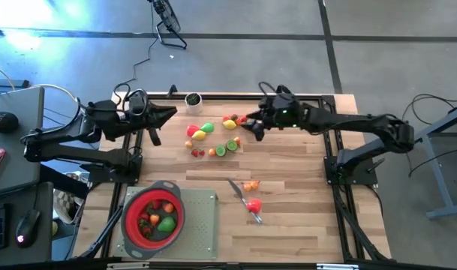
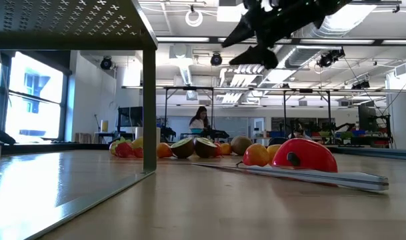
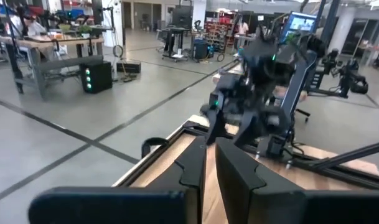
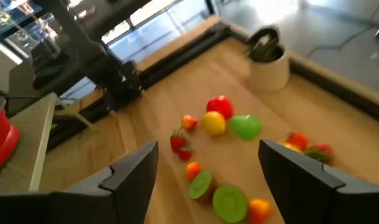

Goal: Pick & Place Fruit
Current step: Put the half kiwi into the red strainer bowl on the shelf

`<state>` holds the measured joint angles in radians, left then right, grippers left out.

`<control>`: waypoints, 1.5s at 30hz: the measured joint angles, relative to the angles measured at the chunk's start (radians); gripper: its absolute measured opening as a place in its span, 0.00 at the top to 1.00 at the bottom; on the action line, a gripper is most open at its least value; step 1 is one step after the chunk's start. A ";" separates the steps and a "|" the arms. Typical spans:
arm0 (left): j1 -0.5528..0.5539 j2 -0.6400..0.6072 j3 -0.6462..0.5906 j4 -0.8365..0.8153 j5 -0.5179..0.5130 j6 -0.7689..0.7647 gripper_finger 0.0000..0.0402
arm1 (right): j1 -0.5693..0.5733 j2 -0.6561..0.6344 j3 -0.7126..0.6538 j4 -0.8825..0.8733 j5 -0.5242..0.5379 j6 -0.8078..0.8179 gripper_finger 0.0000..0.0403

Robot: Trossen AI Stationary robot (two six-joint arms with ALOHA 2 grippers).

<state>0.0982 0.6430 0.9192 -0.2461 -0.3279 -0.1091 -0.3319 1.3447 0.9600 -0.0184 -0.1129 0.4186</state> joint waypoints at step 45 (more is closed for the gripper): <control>0.000 0.032 0.001 -0.063 -0.002 -0.132 0.92 | 0.199 0.448 0.000 0.282 0.148 -0.414 0.33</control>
<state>0.0980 0.6750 0.9199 -0.3093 -0.3294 -0.2413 -0.1327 1.7924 0.9604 0.2632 0.0348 0.0044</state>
